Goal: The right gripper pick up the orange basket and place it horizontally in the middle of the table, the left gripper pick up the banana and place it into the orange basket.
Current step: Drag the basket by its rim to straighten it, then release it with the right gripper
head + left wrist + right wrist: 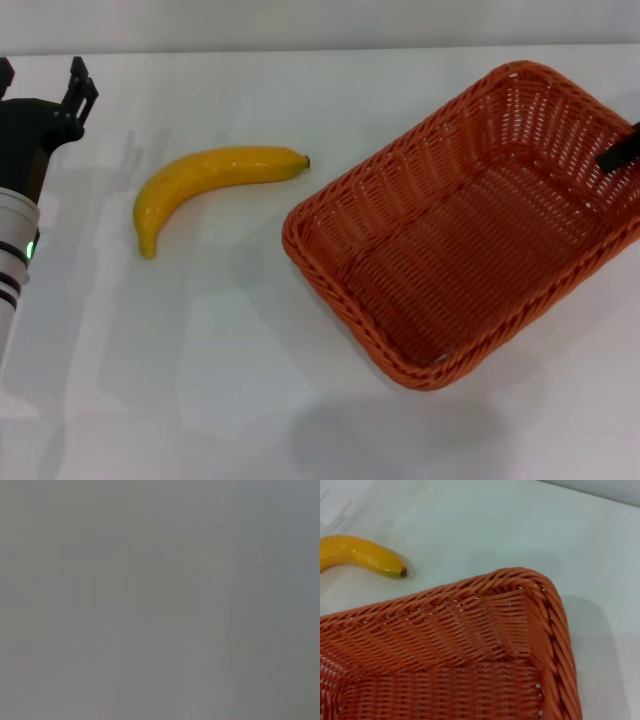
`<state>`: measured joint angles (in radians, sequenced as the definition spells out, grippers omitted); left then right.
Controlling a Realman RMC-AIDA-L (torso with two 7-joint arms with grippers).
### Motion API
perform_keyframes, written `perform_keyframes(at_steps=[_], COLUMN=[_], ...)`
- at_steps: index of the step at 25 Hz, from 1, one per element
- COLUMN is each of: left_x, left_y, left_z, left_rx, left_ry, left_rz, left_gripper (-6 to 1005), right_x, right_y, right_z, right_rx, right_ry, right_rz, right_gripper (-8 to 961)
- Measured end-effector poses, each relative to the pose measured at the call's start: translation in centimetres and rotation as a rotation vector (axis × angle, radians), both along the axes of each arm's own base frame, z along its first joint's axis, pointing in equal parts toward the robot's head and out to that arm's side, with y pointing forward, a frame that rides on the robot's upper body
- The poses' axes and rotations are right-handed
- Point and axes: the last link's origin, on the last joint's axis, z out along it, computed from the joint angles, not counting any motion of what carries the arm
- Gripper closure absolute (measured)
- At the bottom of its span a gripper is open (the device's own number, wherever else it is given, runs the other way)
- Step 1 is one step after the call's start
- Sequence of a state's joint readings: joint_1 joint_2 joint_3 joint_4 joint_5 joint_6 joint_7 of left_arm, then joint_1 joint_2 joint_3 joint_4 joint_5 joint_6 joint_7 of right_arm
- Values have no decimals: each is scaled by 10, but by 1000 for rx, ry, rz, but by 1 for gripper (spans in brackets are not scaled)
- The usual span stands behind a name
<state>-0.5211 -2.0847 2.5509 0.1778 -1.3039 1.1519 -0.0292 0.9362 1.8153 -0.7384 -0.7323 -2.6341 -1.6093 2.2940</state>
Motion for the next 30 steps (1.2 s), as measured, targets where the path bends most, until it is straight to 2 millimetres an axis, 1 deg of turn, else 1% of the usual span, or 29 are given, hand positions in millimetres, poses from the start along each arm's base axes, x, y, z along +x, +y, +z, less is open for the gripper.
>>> perform_keyframes(at_steps=[4, 14, 19, 24, 30], left_x=[0, 0, 0, 1, 2], left_y=[0, 0, -1, 0, 3], left_z=[0, 0, -1, -1, 0], left_rx=[0, -1, -5, -8, -4], left_ry=[0, 0, 4, 7, 6], left_rz=[0, 0, -3, -7, -10], left_gripper=[166, 166, 166, 166, 166], right_x=[9, 15, 21, 31, 40], right_y=[-4, -14, -20, -24, -28], right_z=[6, 15, 16, 15, 8], right_rx=[12, 15, 17, 63, 103], right_ry=[47, 181, 228, 310, 367], right_rz=[-29, -69, -101, -141, -162], right_gripper=[818, 813, 810, 806, 802])
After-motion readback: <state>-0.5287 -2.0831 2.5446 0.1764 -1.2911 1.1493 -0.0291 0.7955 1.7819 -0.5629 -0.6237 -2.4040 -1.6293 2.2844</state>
